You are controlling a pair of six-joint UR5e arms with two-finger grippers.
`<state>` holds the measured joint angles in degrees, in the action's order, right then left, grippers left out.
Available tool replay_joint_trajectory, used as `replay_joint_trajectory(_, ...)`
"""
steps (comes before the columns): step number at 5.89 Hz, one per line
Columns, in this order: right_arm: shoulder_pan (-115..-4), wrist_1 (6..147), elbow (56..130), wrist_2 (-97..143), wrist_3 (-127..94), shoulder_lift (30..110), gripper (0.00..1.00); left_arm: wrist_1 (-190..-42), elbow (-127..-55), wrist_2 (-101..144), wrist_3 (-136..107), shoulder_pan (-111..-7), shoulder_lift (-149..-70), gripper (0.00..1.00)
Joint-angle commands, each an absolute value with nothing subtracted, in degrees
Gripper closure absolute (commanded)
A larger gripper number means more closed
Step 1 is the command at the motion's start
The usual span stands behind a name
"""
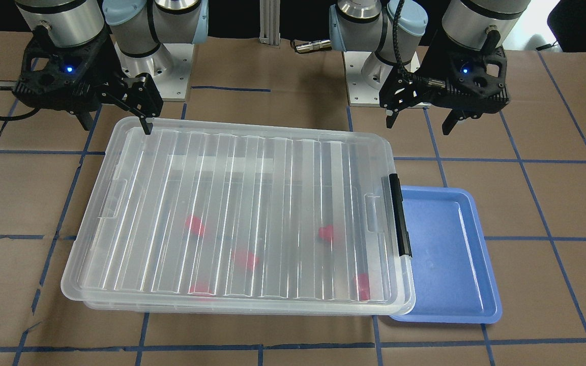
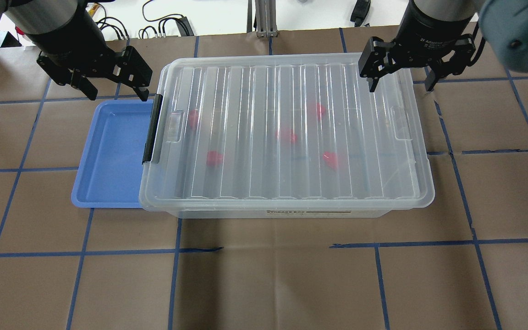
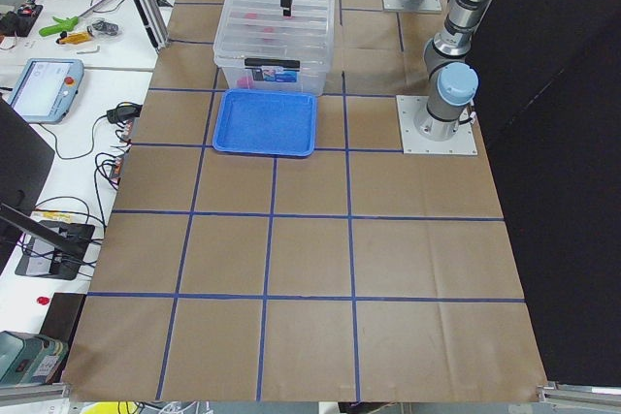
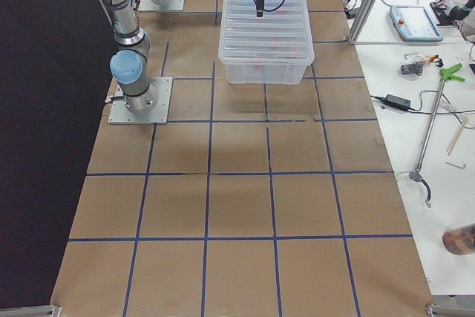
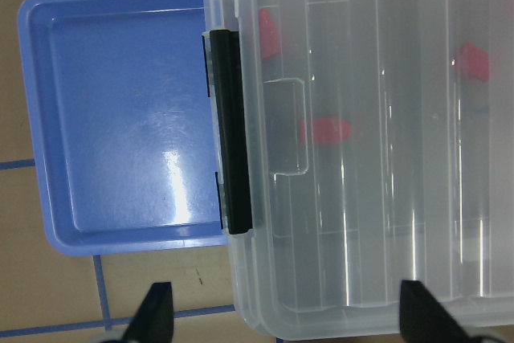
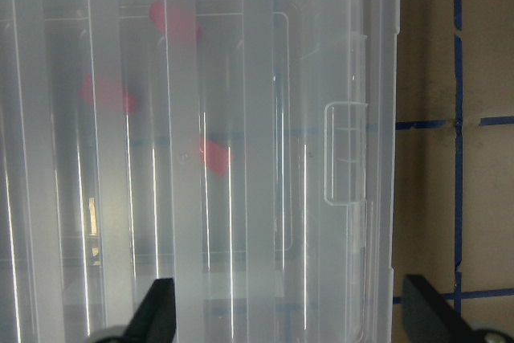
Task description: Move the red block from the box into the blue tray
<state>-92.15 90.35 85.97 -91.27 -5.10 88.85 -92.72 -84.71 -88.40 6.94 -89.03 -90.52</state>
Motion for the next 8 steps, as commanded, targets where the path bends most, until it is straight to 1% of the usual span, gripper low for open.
replay_joint_trajectory(1,-87.5,90.1,87.1,-91.1,-2.0,88.7,0.0,-92.6,-84.7,-88.7,6.9,-88.9,-90.5,0.01)
replay_joint_trajectory(2,-84.1,90.3,89.4,-90.8,0.0,88.7,0.0,-92.7,-85.2,-88.7,7.3,-89.1,-90.4,0.01)
replay_joint_trajectory(3,-83.4,92.8,91.7,-90.9,2.9,88.5,0.0,-92.6,-84.9,-88.3,8.7,-89.1,-90.7,0.01)
replay_joint_trajectory(7,-79.6,108.9,102.2,-91.0,9.6,83.7,0.0,-92.7,-85.3,-88.9,8.5,-89.1,-90.4,0.01)
replay_joint_trajectory(8,-79.6,111.2,104.4,-91.0,9.4,83.7,0.0,-92.7,-85.2,-88.9,7.7,-89.2,-90.7,0.01)
